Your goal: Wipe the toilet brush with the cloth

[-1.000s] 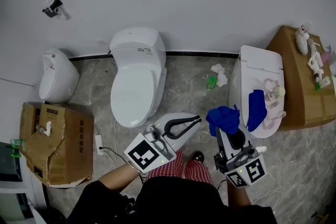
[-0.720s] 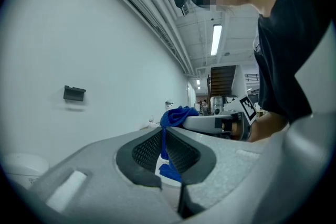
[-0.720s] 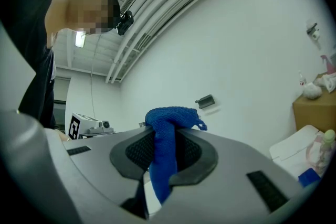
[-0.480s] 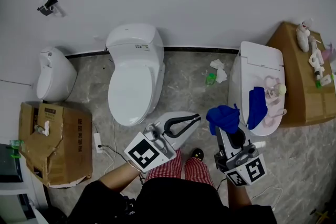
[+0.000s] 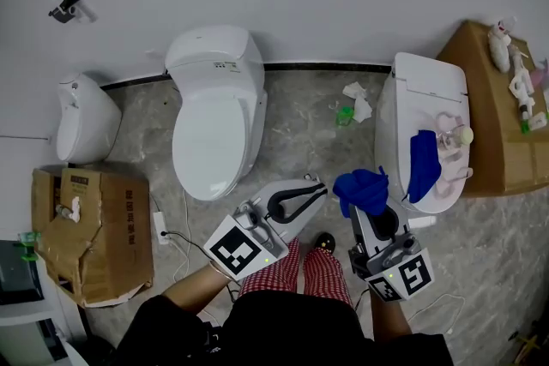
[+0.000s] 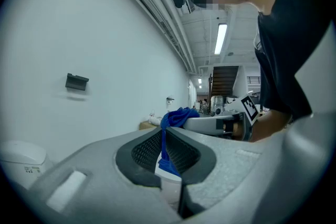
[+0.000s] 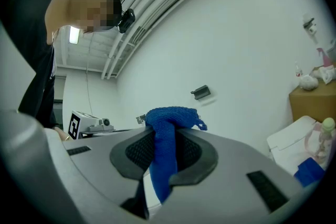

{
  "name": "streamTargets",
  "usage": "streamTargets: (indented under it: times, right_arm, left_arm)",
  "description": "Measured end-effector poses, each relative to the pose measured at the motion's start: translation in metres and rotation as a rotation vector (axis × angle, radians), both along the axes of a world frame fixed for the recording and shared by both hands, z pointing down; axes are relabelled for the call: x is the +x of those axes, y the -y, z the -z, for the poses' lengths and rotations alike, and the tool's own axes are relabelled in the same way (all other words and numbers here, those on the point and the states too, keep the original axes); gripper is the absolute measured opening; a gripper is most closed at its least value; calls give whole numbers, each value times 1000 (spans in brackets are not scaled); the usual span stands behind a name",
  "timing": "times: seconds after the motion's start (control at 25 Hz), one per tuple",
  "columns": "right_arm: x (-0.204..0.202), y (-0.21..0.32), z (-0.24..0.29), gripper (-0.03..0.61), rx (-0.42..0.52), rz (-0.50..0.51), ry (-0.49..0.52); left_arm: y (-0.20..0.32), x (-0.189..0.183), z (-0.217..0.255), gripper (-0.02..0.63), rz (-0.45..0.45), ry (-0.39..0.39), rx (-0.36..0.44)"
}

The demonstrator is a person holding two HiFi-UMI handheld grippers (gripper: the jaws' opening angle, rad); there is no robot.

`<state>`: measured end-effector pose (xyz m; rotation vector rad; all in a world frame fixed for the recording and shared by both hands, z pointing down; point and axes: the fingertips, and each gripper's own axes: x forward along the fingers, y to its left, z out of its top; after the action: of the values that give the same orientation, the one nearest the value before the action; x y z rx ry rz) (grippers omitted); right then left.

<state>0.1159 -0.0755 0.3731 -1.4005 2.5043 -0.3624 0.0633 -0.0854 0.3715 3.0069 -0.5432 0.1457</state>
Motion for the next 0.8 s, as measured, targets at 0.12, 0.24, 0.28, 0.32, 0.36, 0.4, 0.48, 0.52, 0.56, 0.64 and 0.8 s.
streamTargets:
  times: [0.12,0.24,0.28,0.32,0.36,0.4,0.48,0.52,0.56,0.64,0.8]
  right_arm:
    - [-1,2,-9,74,-15,-3,-2]
    - [-2,6,-17,74,-21,-7,-11]
    - [-2,7,-19,74,-21,-9,-17]
    - [-2,9,-20,74,-20,-12,-23]
    - [-3,10,-23,74,-20,-13,-29]
    - [-3,11,-25,74,-21,-12,-33]
    - [-2,12,-30,74,-23,-12,-36]
    - [-1,13,-32,74,-25,-13,-37]
    - [0,14,-35,74,-27,-16,-37]
    - [2,18,-42,74,-33,-21,-41]
    - [-2,25,-55,74,-45,-23,-53]
  left_arm:
    - [2,2,-8,5,-6,-1,-7]
    - [6,1,-16,16,-7,7,-14]
    - [8,0,-19,18,-7,9,-19]
    - [10,0,-22,20,-7,8,-25]
    - [12,-1,-24,21,-5,7,-35]
    - [12,-1,-27,25,-3,6,-46]
    - [13,-1,-32,29,0,12,-55]
    - [14,-1,-34,32,0,14,-54]
    - [15,0,-37,34,-1,15,-52]
    - [19,2,-42,38,-3,15,-50]
    - [24,-3,-56,48,-7,32,-49]
